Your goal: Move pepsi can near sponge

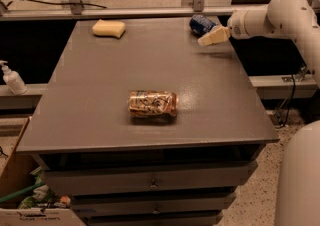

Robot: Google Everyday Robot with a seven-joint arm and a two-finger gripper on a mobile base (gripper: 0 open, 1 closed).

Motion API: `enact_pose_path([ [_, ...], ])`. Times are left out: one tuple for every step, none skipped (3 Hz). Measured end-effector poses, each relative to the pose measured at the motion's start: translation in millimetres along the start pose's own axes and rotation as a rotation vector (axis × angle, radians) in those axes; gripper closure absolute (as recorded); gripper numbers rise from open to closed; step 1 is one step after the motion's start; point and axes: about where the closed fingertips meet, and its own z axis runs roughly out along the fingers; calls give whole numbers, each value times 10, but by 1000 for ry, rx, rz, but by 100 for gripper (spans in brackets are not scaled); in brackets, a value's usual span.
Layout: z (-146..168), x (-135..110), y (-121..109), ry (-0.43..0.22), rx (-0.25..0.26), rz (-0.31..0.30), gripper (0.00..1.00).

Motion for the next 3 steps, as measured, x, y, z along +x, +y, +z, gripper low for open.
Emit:
enact_pose_path([
  [-23, -64, 28, -18, 17, 11, 0],
  [54, -56, 16, -19, 44, 21, 0],
  [164, -22, -57, -15, 74, 31, 0],
])
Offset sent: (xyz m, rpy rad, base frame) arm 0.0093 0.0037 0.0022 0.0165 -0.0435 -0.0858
